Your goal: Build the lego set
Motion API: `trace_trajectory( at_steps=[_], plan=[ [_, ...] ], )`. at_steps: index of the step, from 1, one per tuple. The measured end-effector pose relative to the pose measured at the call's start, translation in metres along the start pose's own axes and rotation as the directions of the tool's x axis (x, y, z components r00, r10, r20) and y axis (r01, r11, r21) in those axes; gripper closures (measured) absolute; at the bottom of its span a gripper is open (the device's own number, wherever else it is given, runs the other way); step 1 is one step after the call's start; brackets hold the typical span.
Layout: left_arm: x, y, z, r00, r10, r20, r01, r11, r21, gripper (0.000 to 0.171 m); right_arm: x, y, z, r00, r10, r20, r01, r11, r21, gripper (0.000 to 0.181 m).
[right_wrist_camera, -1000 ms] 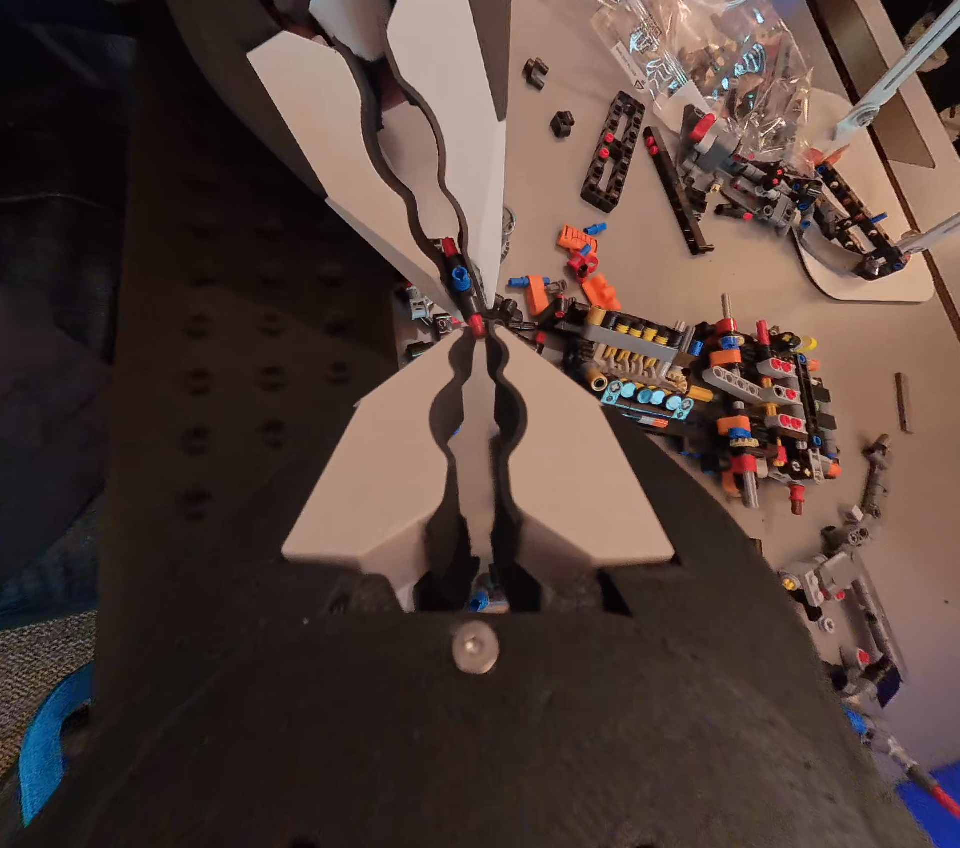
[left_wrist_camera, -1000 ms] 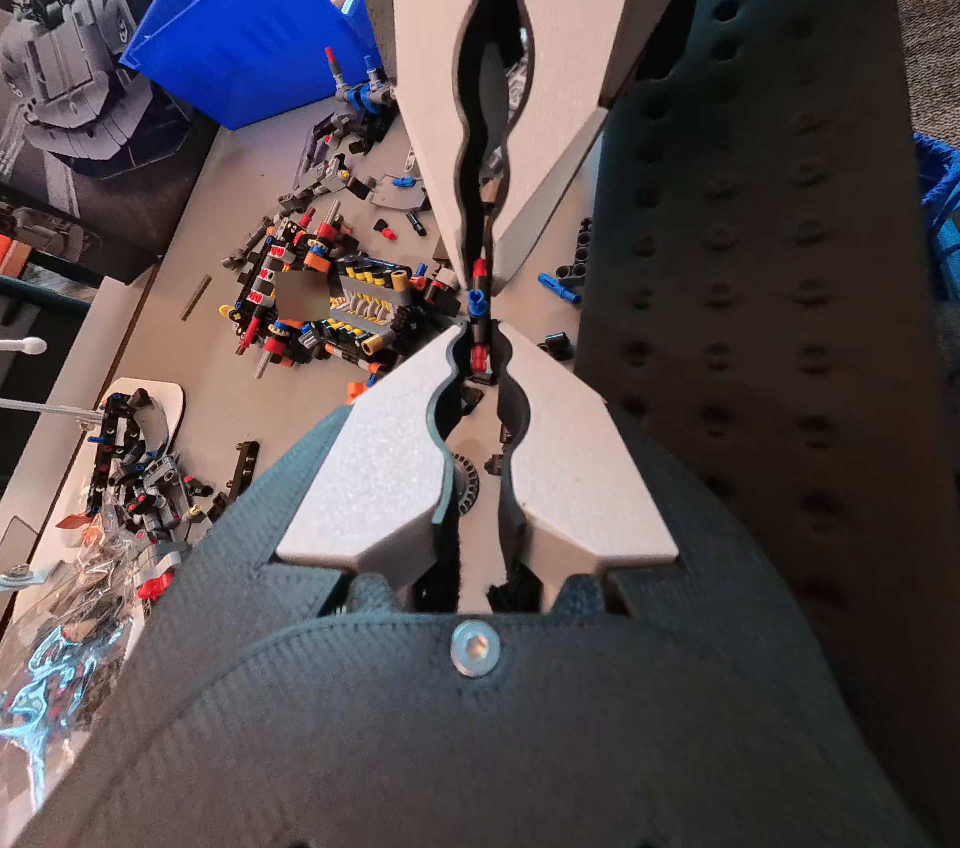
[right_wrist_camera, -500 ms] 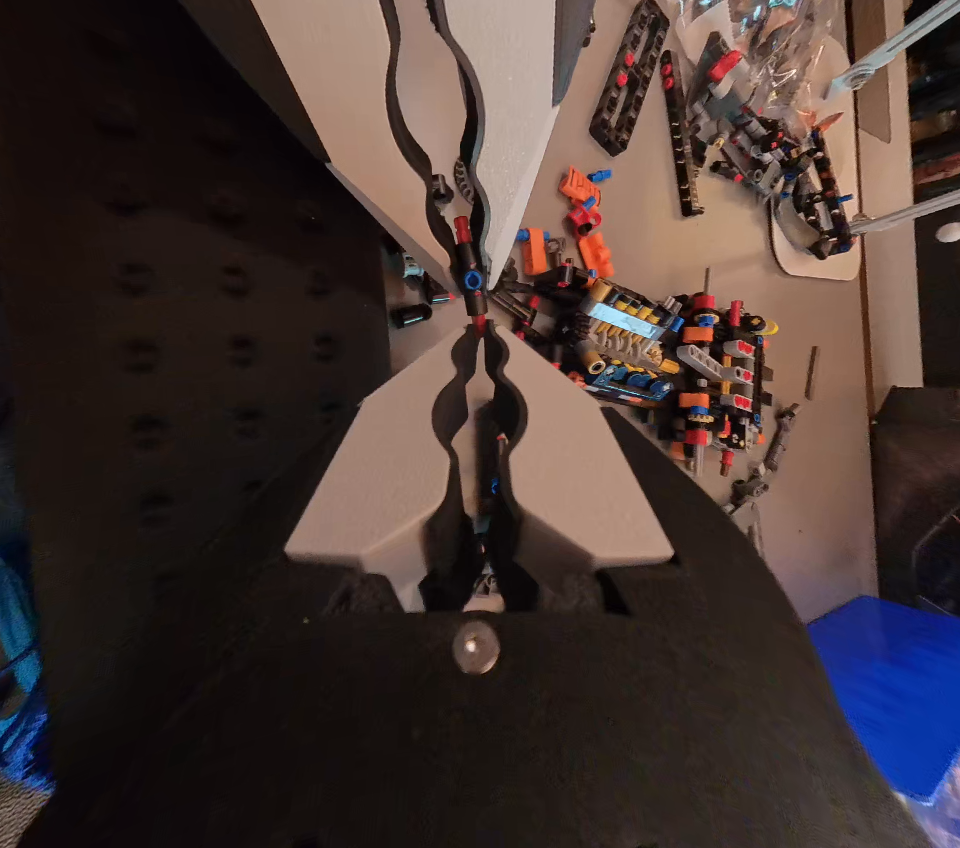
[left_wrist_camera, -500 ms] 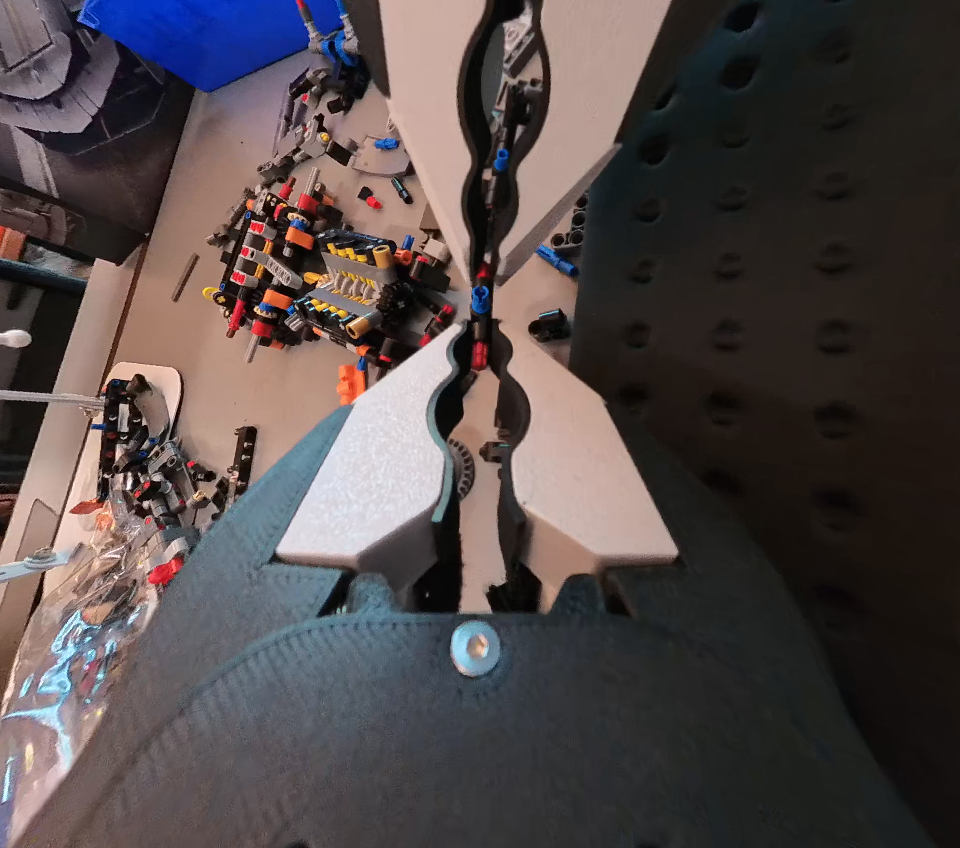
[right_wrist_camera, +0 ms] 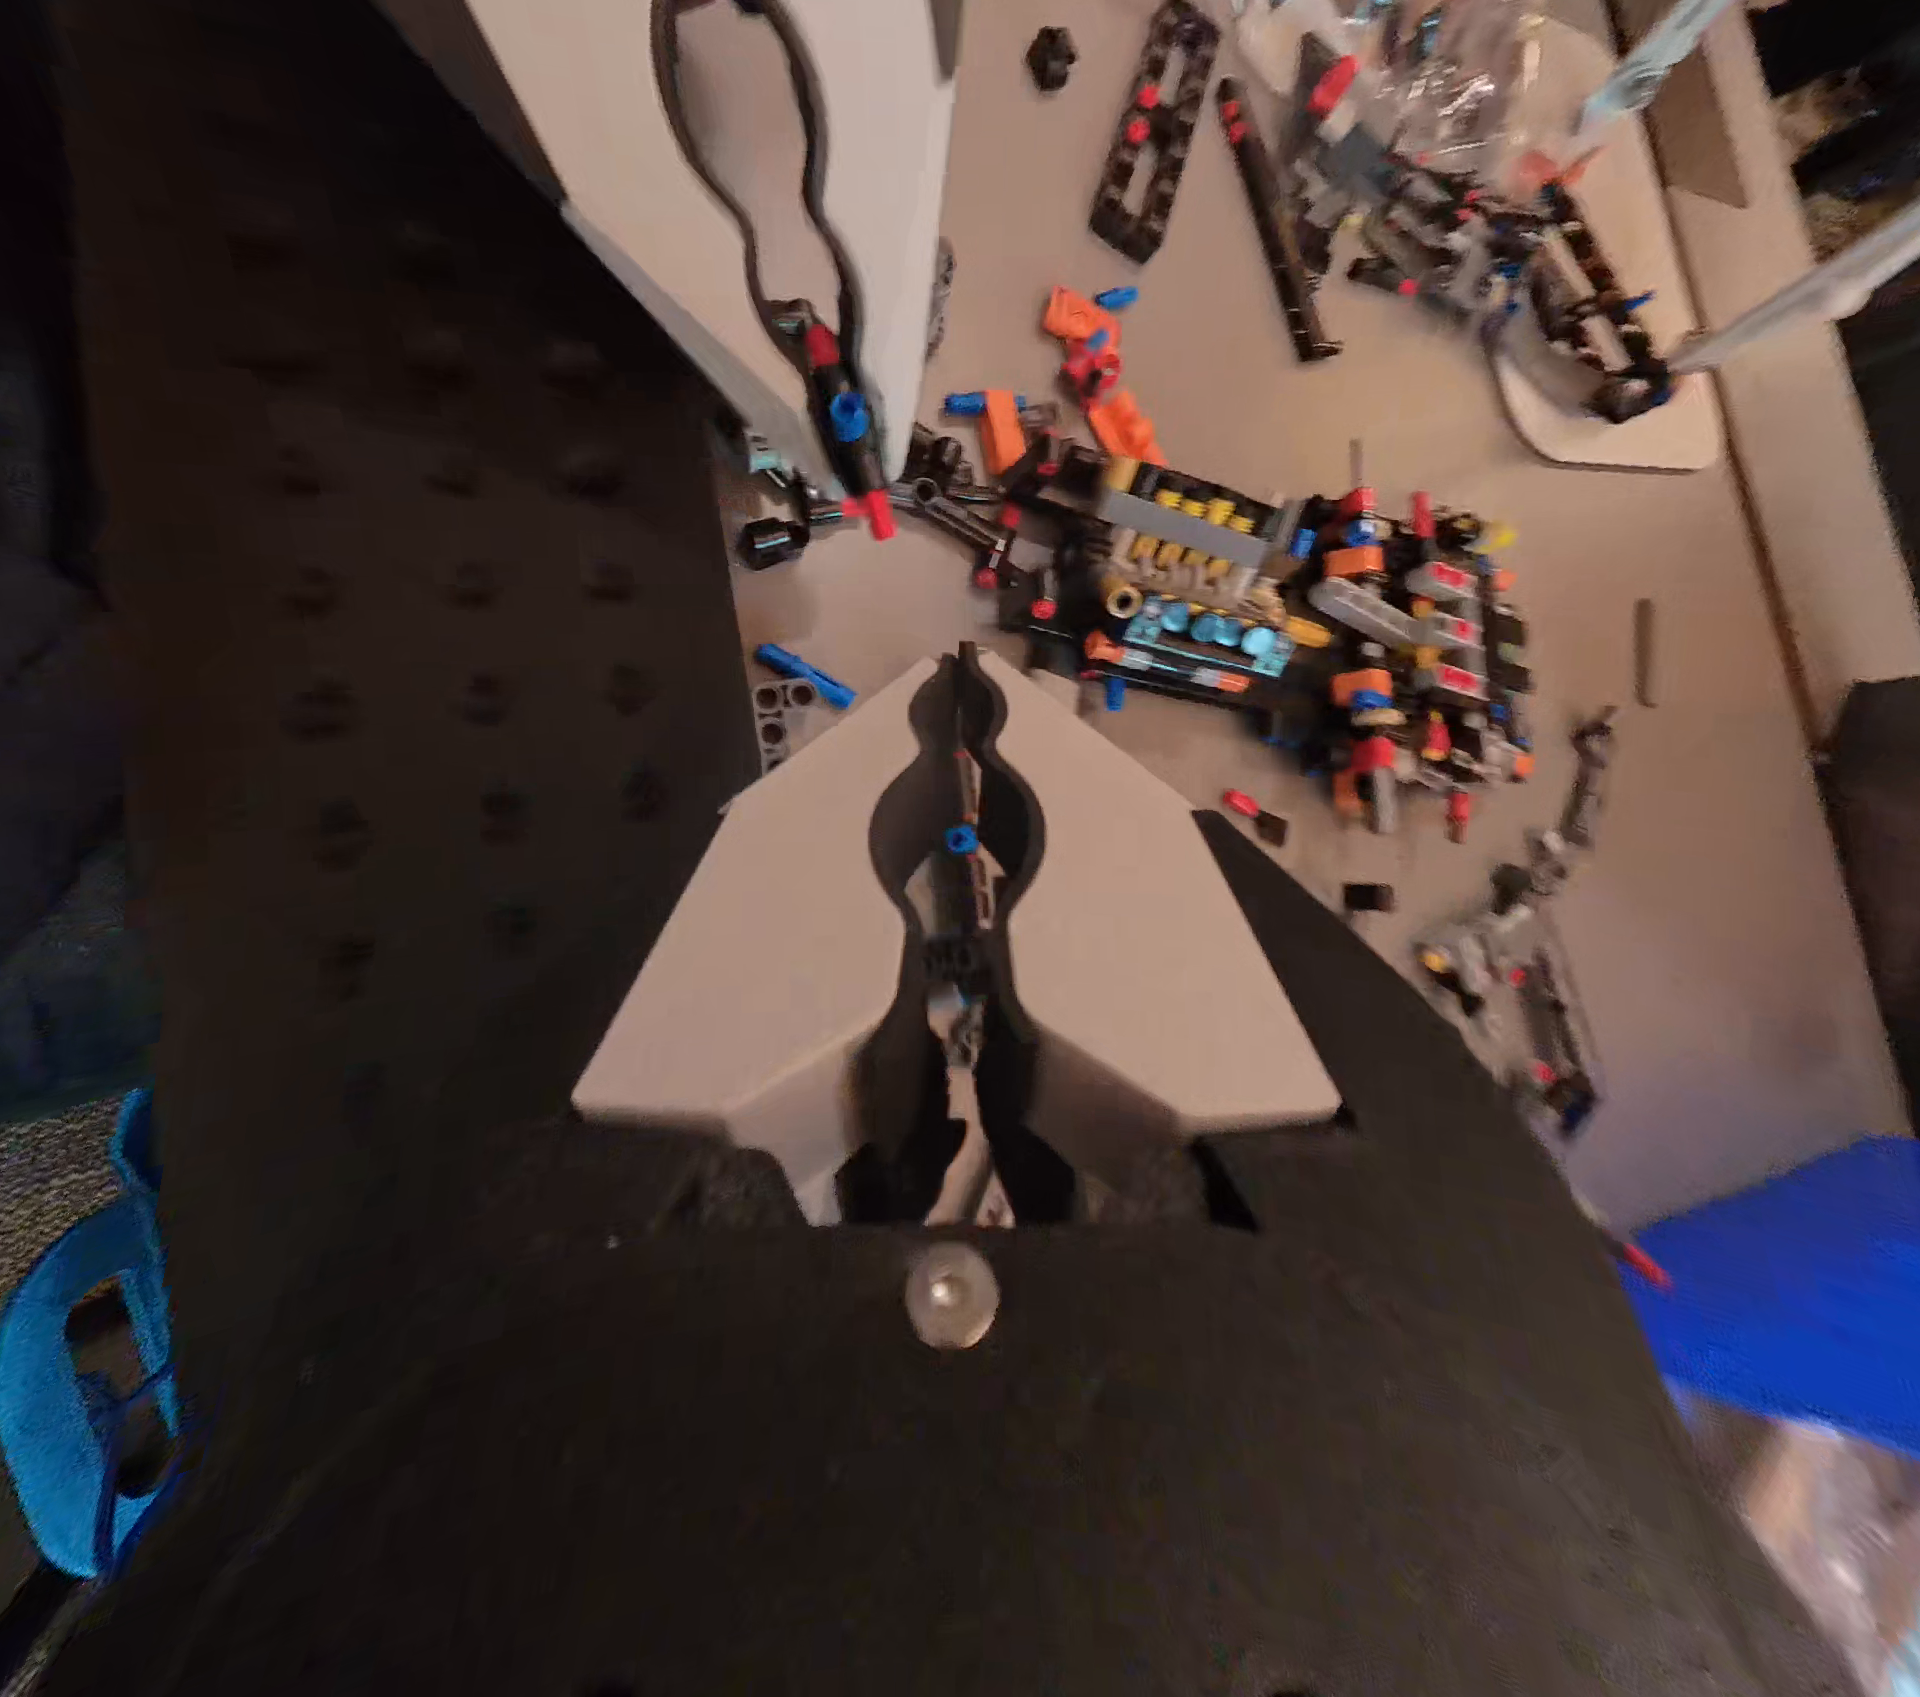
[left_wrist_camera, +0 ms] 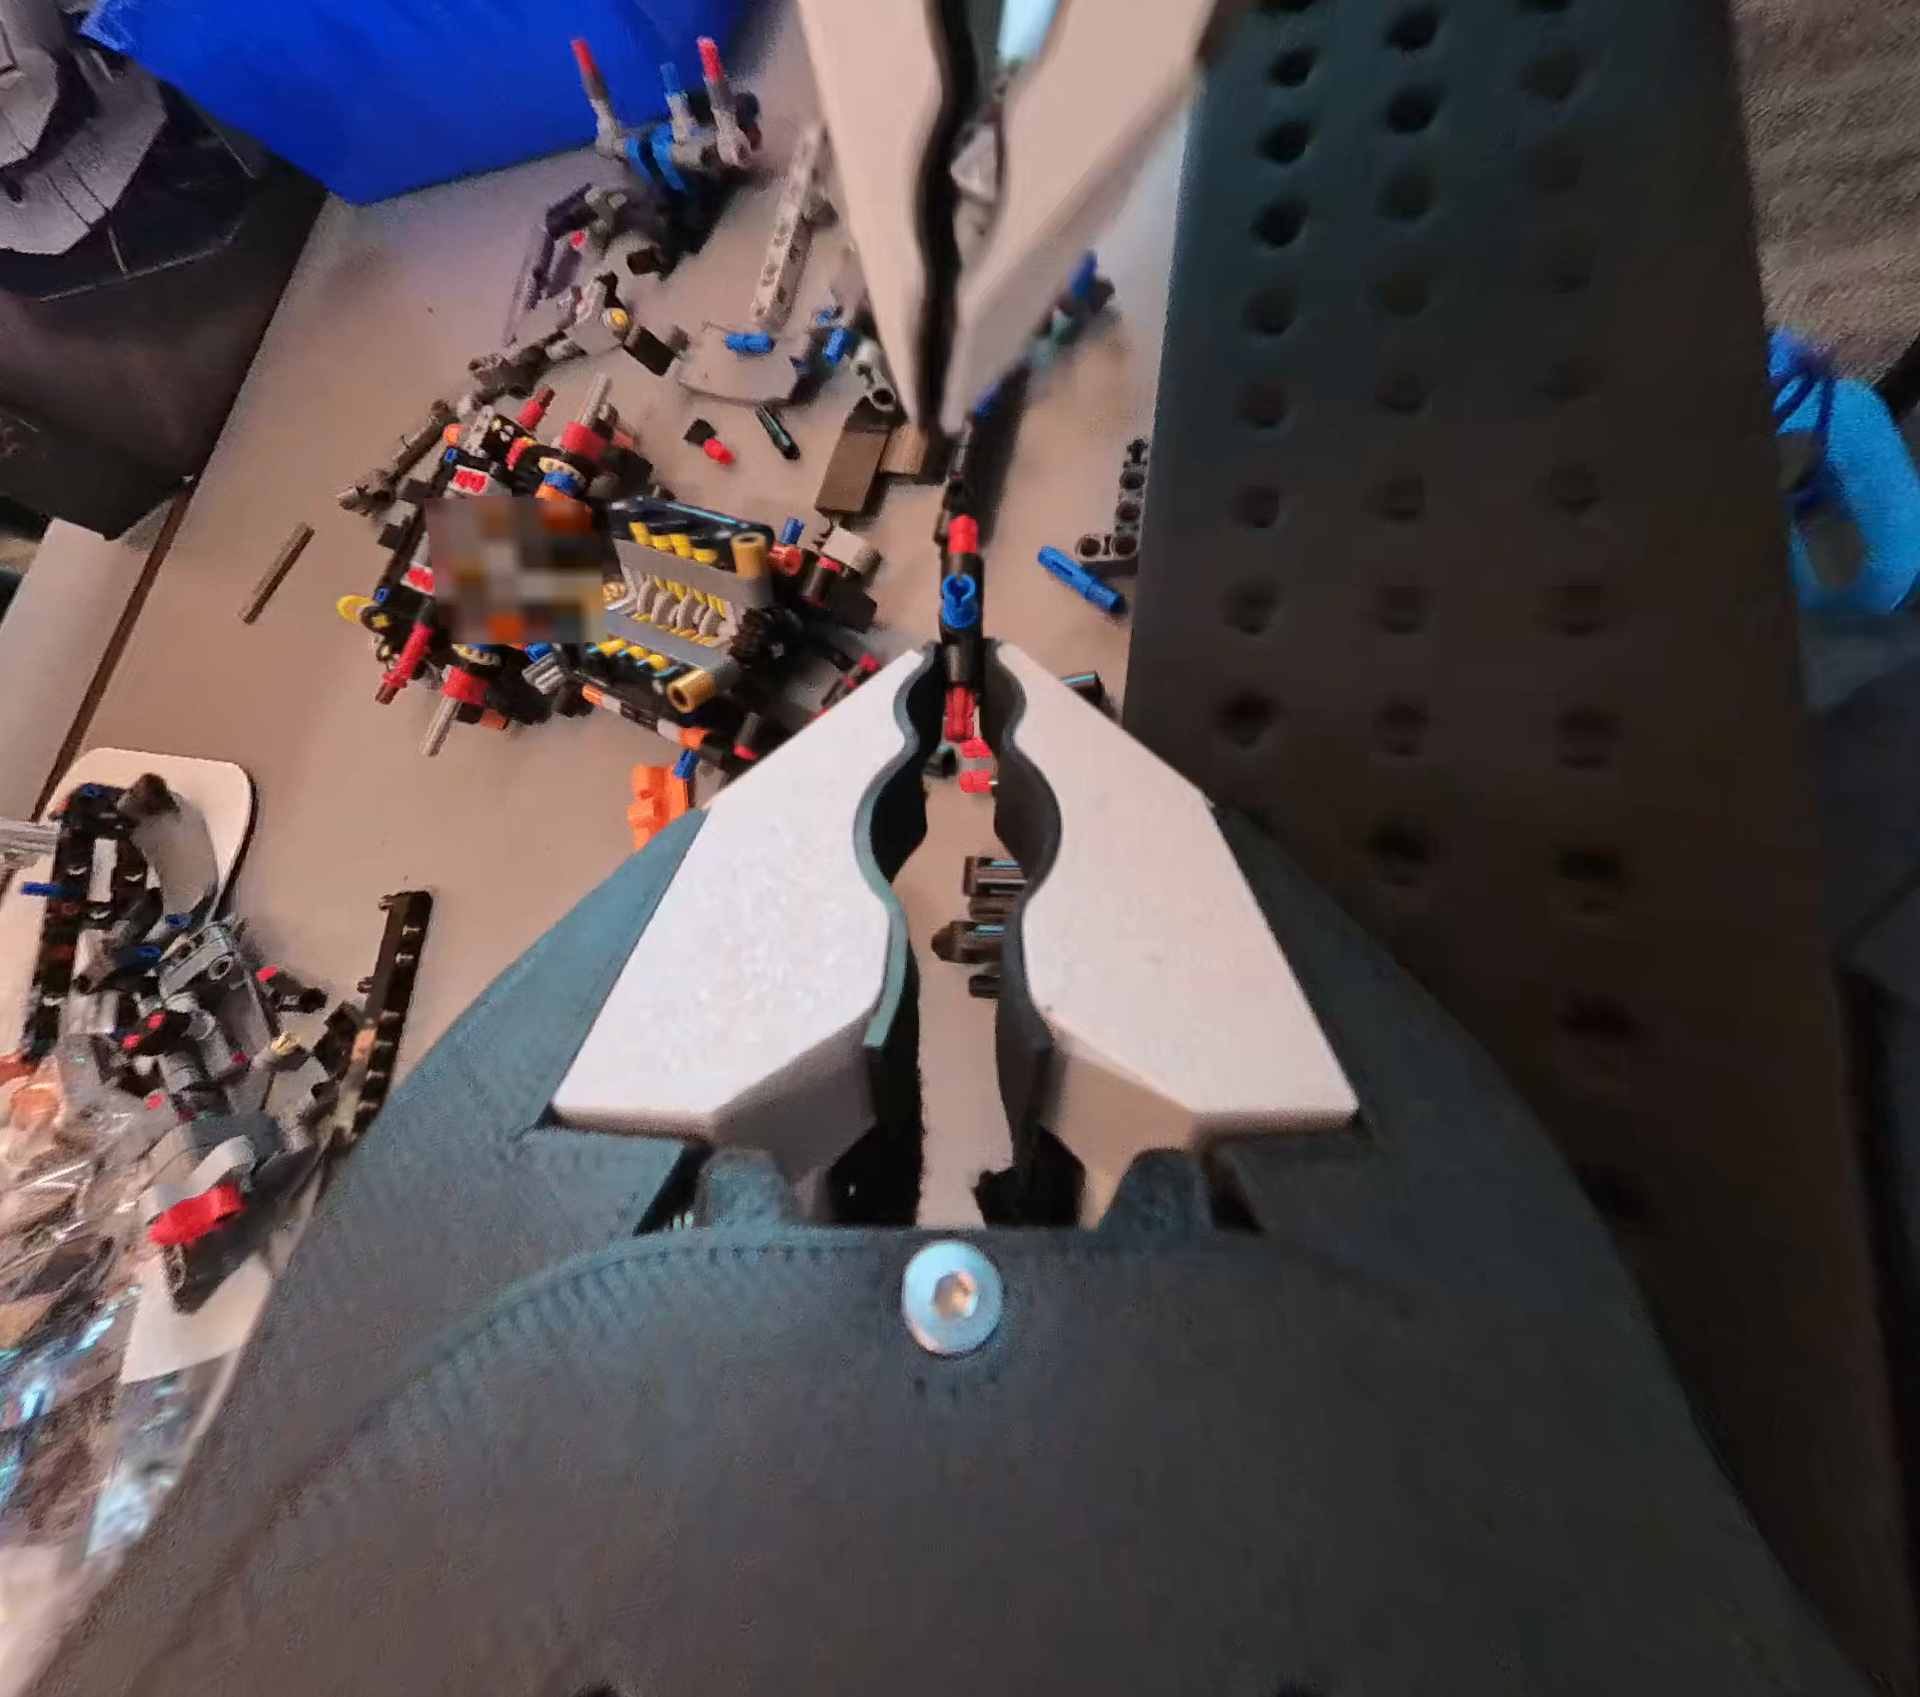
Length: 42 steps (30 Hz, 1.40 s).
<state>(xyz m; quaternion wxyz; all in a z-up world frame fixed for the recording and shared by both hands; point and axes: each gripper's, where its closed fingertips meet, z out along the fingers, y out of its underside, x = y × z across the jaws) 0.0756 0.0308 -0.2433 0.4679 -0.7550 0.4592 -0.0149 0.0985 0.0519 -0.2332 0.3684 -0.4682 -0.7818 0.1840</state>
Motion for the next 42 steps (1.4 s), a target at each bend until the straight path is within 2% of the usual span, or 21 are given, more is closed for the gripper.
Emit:
trace_trajectory(
  at_steps=[2,5,11,15,22,27,31,32,34,36,38,39,42],
  plan=[
    [-0.005,-0.007,-0.009,0.999,-0.037,0.004,0.037,0.997,0.069,0.167,-0.005,-0.009,0.007,0.999,-0.004,0.036,0.002,0.998,0.066,0.178],
    [-0.004,-0.004,-0.008,1.0,-0.022,0.01,0.021,0.998,0.052,0.167,-0.009,-0.037,-0.002,0.998,0.0,0.06,-0.011,0.981,0.194,0.172],
    [-0.004,-0.01,-0.012,1.0,-0.024,0.003,0.024,0.995,0.095,0.167,-0.011,-0.041,0.0,0.998,-0.003,0.065,-0.012,0.976,0.219,0.178],
    [-0.002,-0.008,-0.011,1.0,-0.011,0.005,0.011,0.997,0.081,0.167,-0.013,-0.038,0.004,0.998,-0.028,0.055,0.017,0.982,0.188,0.178],
    [-0.001,-0.002,-0.005,1.0,0.022,0.021,-0.022,0.999,0.025,0.167,-0.015,-0.028,0.015,0.993,-0.119,-0.006,0.119,0.992,0.037,0.179],
    [-0.001,-0.007,-0.009,1.0,-0.003,0.005,0.002,0.998,0.063,0.167,-0.015,-0.033,0.007,0.994,-0.108,-0.001,0.108,0.993,0.051,0.179],
    [0.003,-0.006,-0.008,1.0,0.001,-0.016,0.0,0.999,0.052,0.168,-0.019,-0.029,0.006,0.994,-0.109,0.032,0.106,0.992,0.073,0.179],
    [0.003,-0.007,-0.009,1.0,-0.008,-0.021,0.009,0.998,0.063,0.168,-0.016,-0.024,0.004,0.994,-0.108,0.022,0.107,0.993,0.048,0.179],
    [-0.014,0.002,-0.02,0.996,-0.079,0.034,0.076,0.995,0.067,0.168,0.002,0.016,-0.003,0.996,-0.085,-0.038,0.081,0.991,-0.109,0.179],
    [-0.018,-0.012,-0.042,0.983,-0.176,-0.043,0.182,0.96,0.212,0.168,0.007,0.002,-0.023,1.0,0.016,-0.012,-0.015,0.997,0.076,0.181],
    [-0.009,-0.009,-0.027,0.993,-0.116,-0.03,0.119,0.982,0.144,0.168,0.006,-0.005,-0.024,0.999,-0.017,-0.035,0.018,0.999,0.028,0.18],
    [-0.006,-0.008,-0.018,0.995,-0.093,-0.031,0.095,0.989,0.109,0.167,0.001,-0.013,-0.019,1.0,-0.012,-0.012,0.012,0.999,0.044,0.18],
    [-0.011,-0.008,-0.017,0.994,-0.11,-0.018,0.111,0.987,0.115,0.168,0.002,-0.001,0.006,1.0,-0.003,-0.015,0.003,1.0,-0.009,0.179]
  ],
)
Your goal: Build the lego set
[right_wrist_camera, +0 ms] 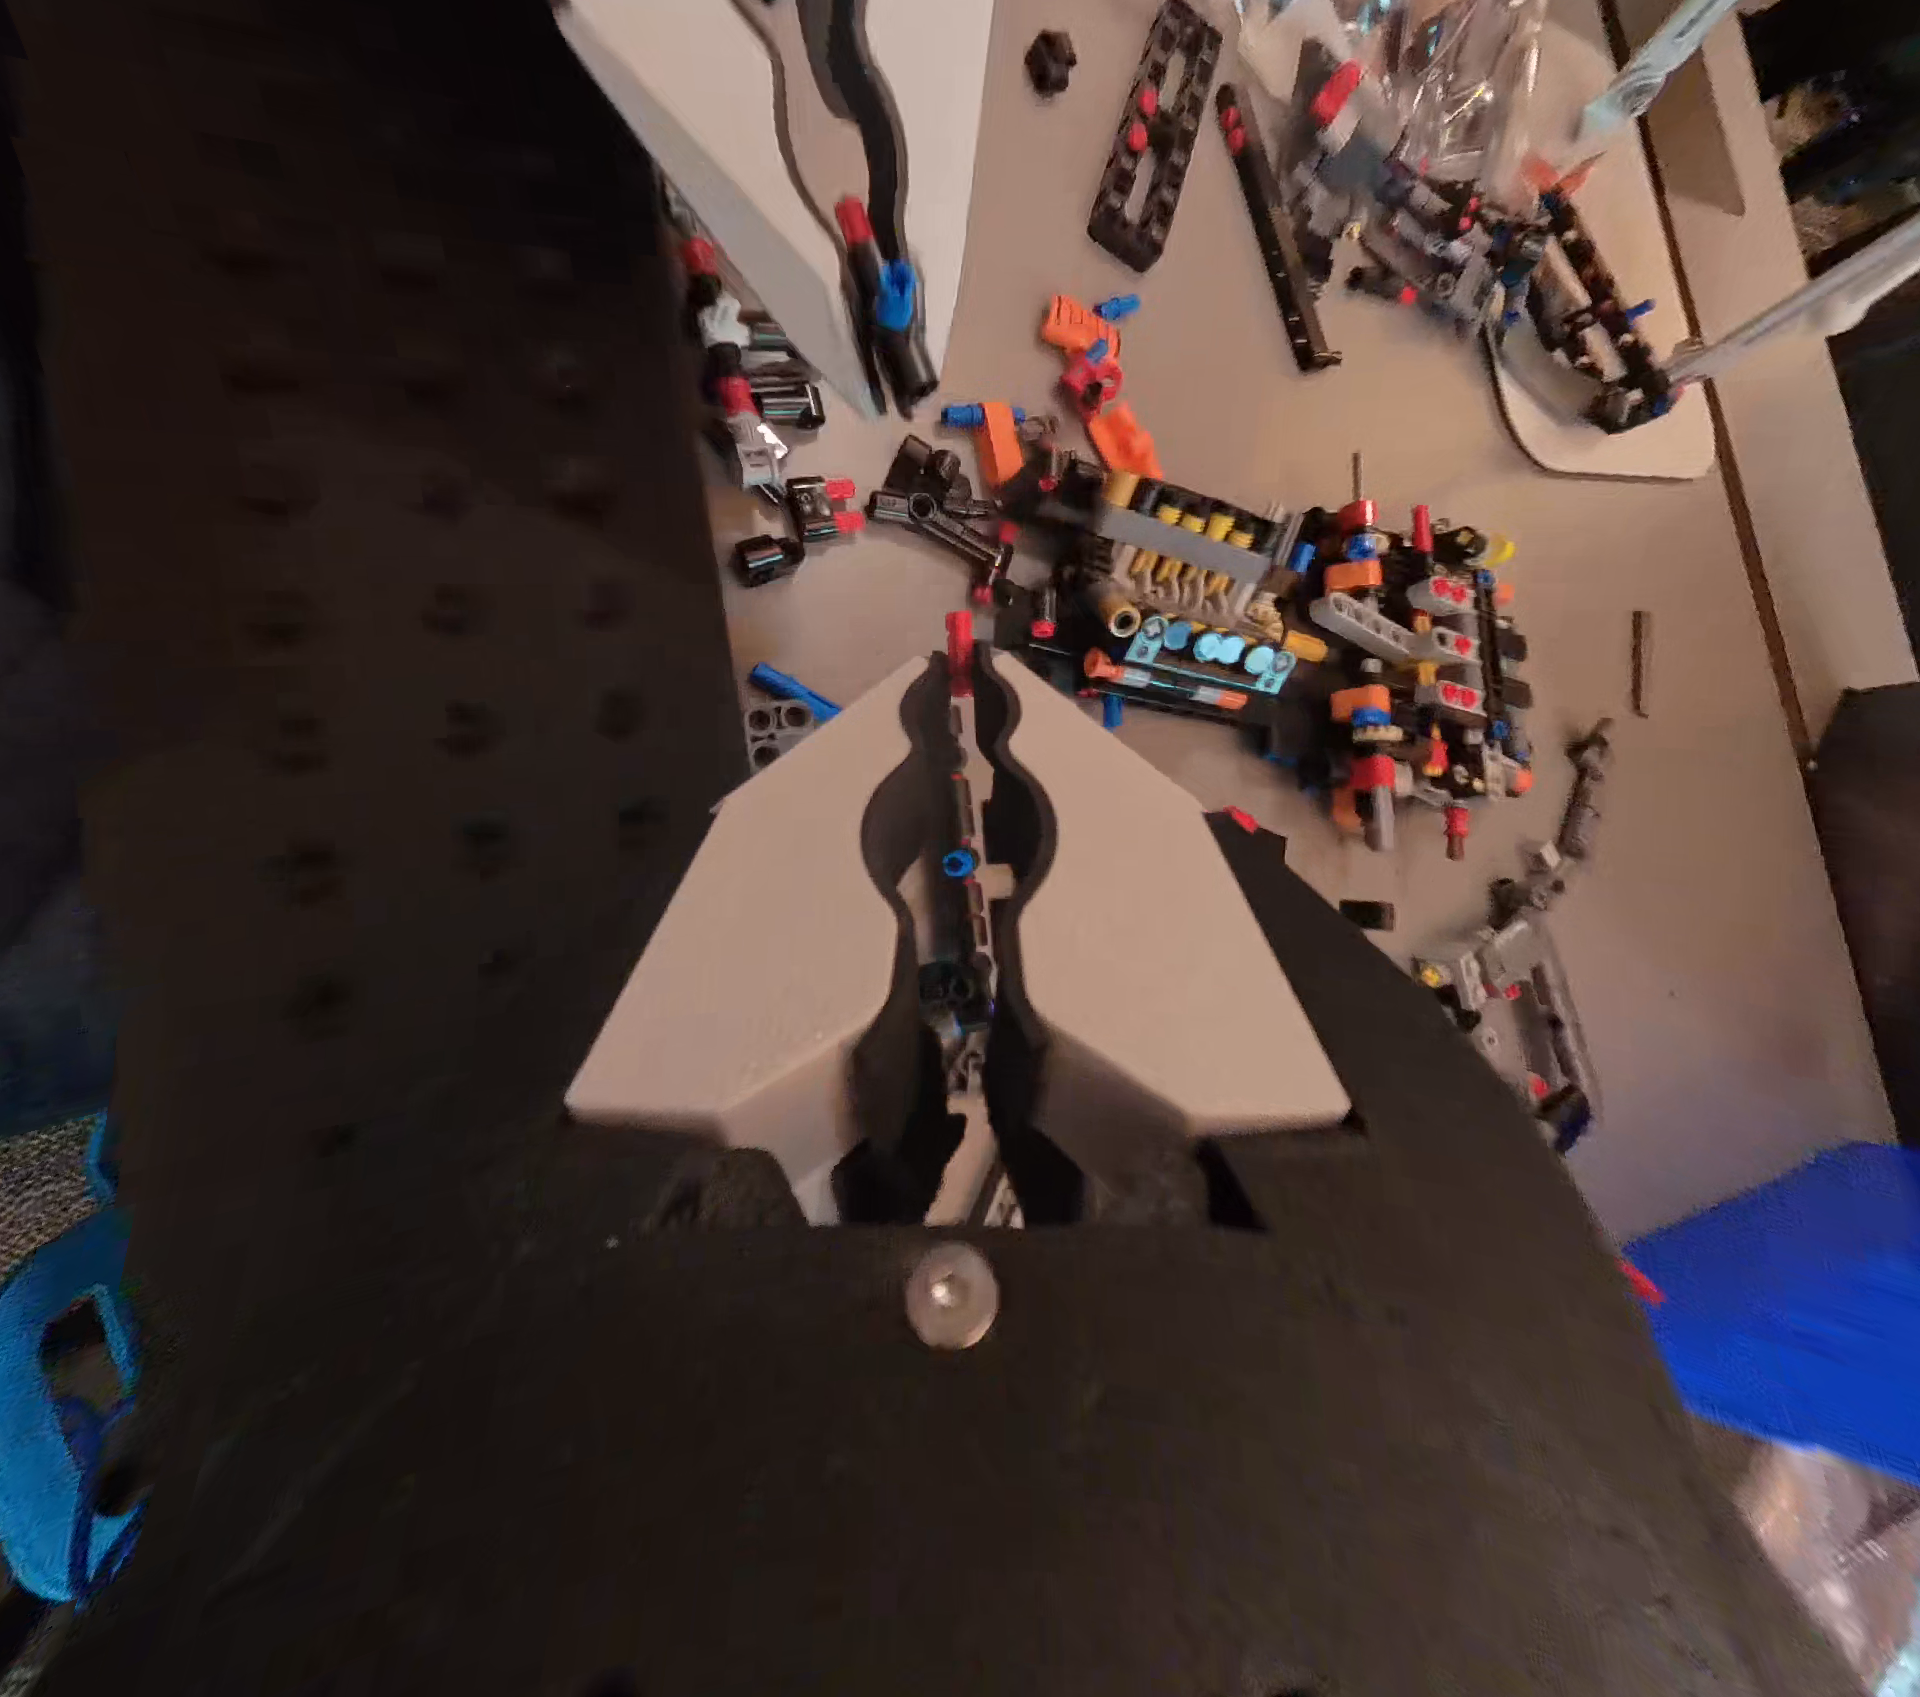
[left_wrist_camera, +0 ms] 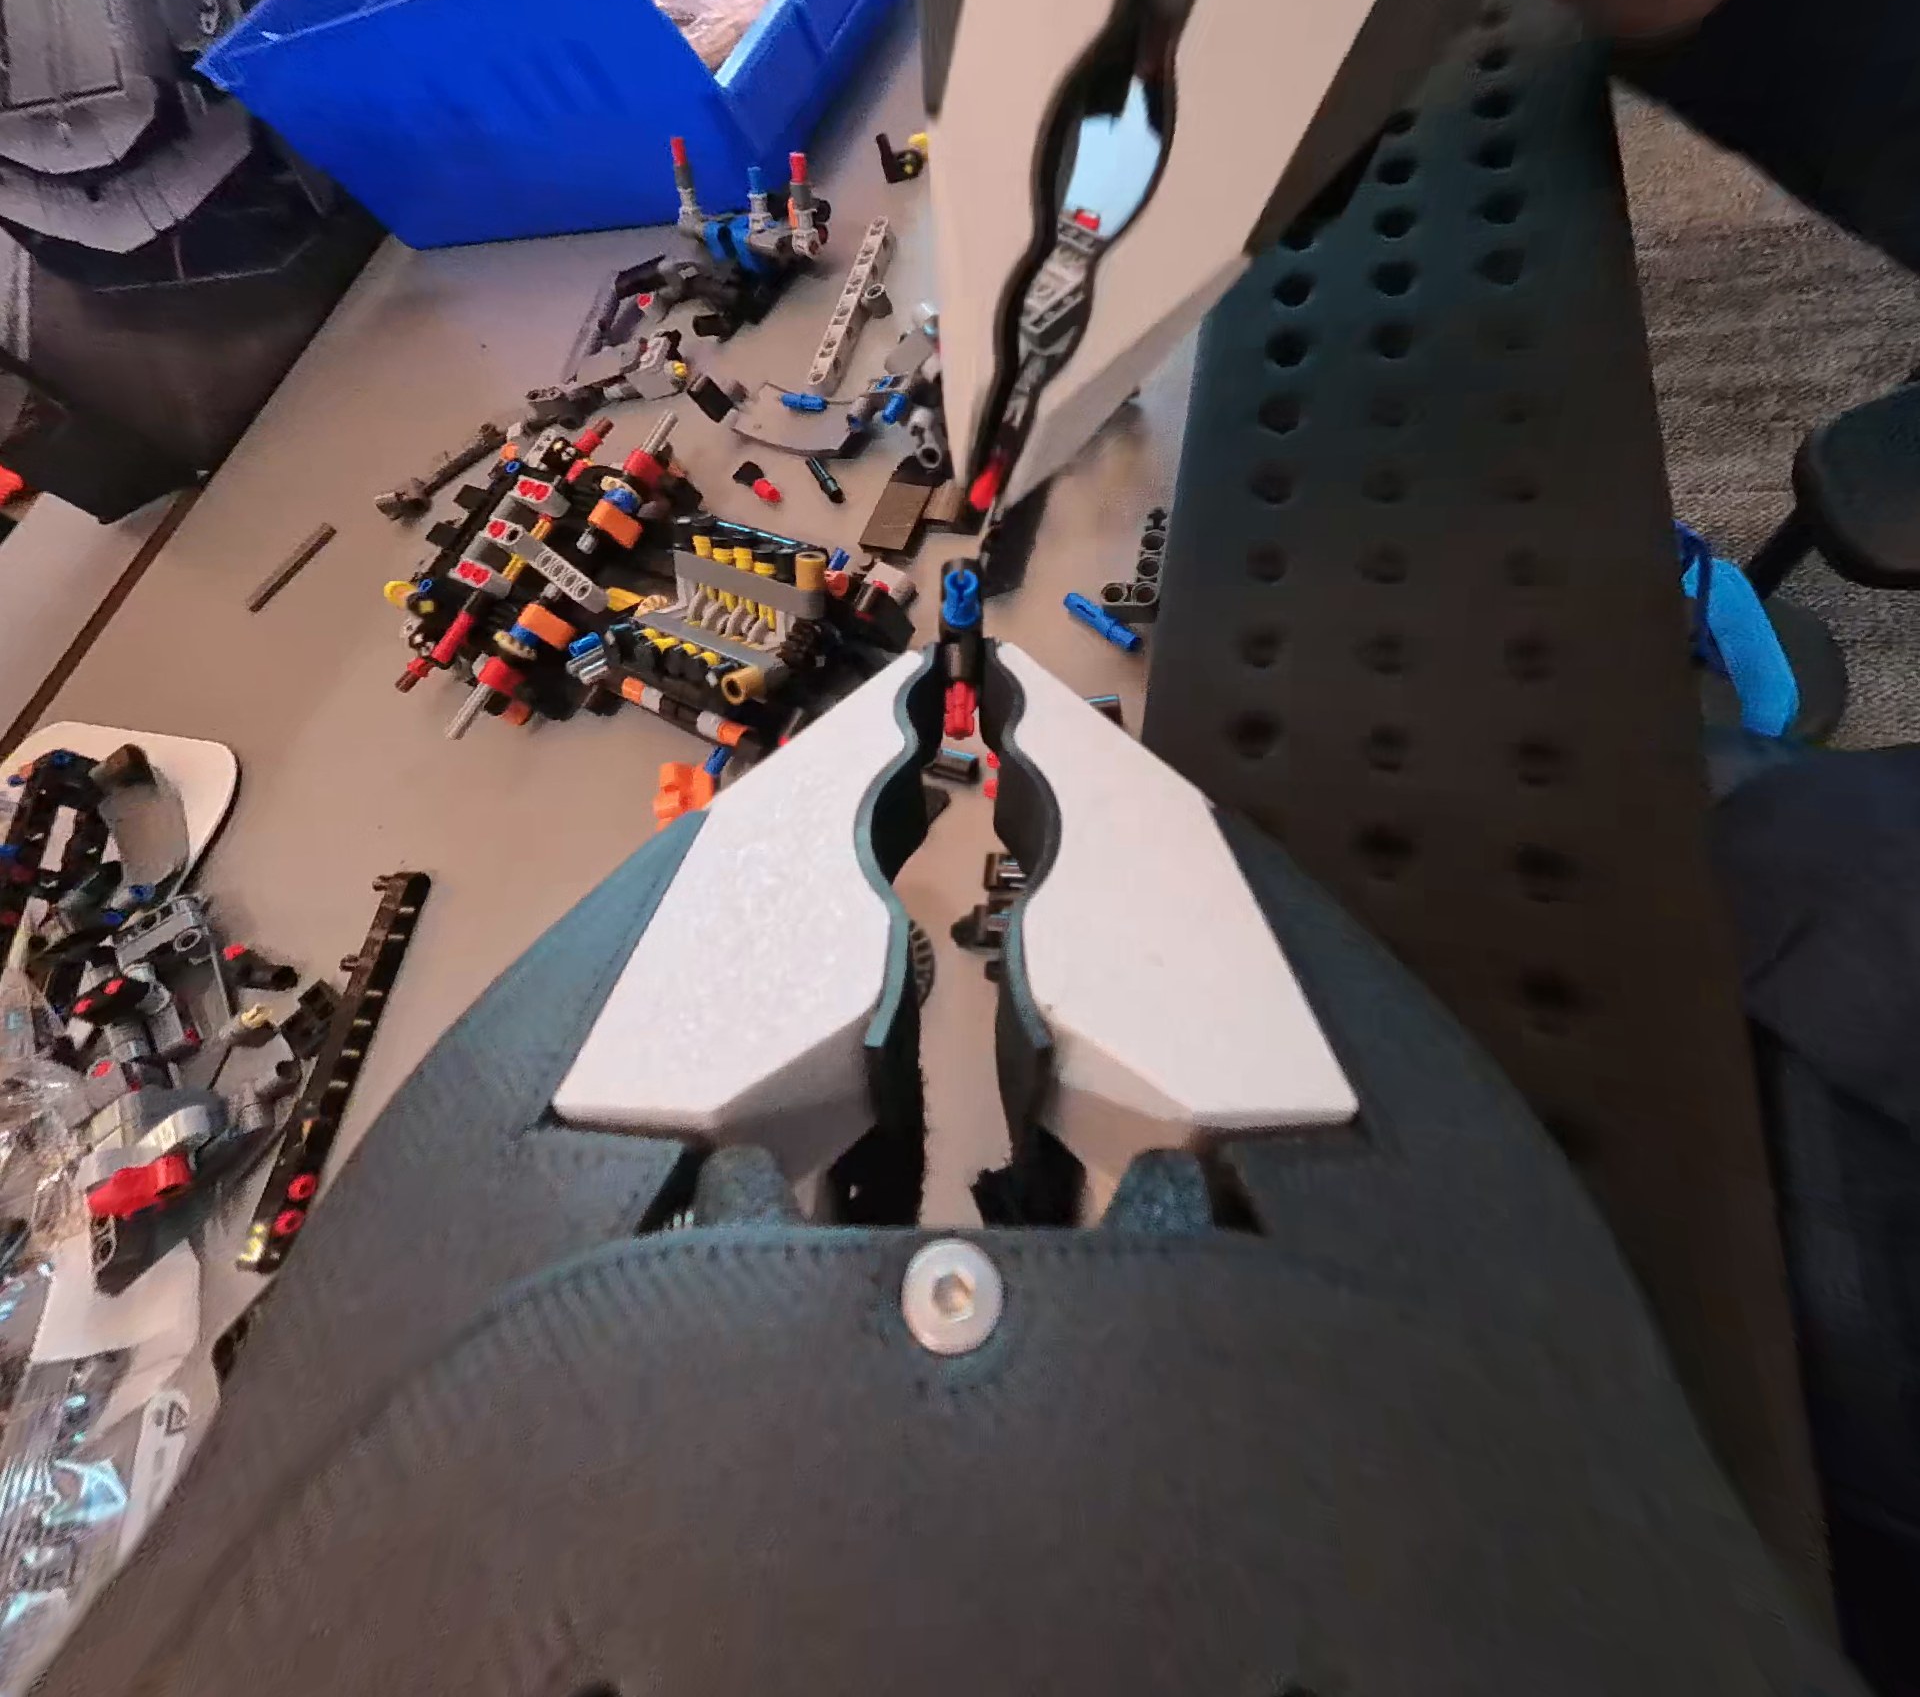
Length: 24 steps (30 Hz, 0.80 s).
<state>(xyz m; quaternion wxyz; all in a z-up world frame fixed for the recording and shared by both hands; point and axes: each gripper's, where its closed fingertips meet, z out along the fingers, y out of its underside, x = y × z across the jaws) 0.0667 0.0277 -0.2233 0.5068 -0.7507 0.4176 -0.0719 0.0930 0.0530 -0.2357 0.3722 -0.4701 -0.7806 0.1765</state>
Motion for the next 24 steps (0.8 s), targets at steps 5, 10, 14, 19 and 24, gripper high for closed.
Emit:
trace_trajectory(
  at_steps=[5,10,14,19,24],
  plan=[
    [-0.003,0.01,0.005,0.999,0.026,0.031,-0.024,0.998,-0.066,0.167,0.004,0.003,0.012,0.998,0.065,0.005,-0.065,0.998,-0.002,0.165],
    [-0.002,0.014,0.008,0.997,0.06,0.046,-0.055,0.993,-0.1,0.167,-0.007,-0.036,0.0,0.996,0.057,0.067,-0.068,0.983,0.172,0.175],
    [0.0,0.014,0.009,0.995,0.083,0.046,-0.078,0.991,-0.109,0.168,-0.013,-0.047,0.009,0.995,0.049,0.083,-0.064,0.98,0.19,0.176],
    [0.001,0.014,0.009,0.994,0.098,0.05,-0.092,0.989,-0.114,0.168,-0.015,-0.048,0.01,0.996,0.039,0.084,-0.055,0.981,0.189,0.179],
    [0.001,0.016,0.01,0.991,0.122,0.061,-0.112,0.984,-0.136,0.168,-0.015,-0.046,0.012,0.997,0.029,0.076,-0.042,0.984,0.175,0.179]
  ],
)
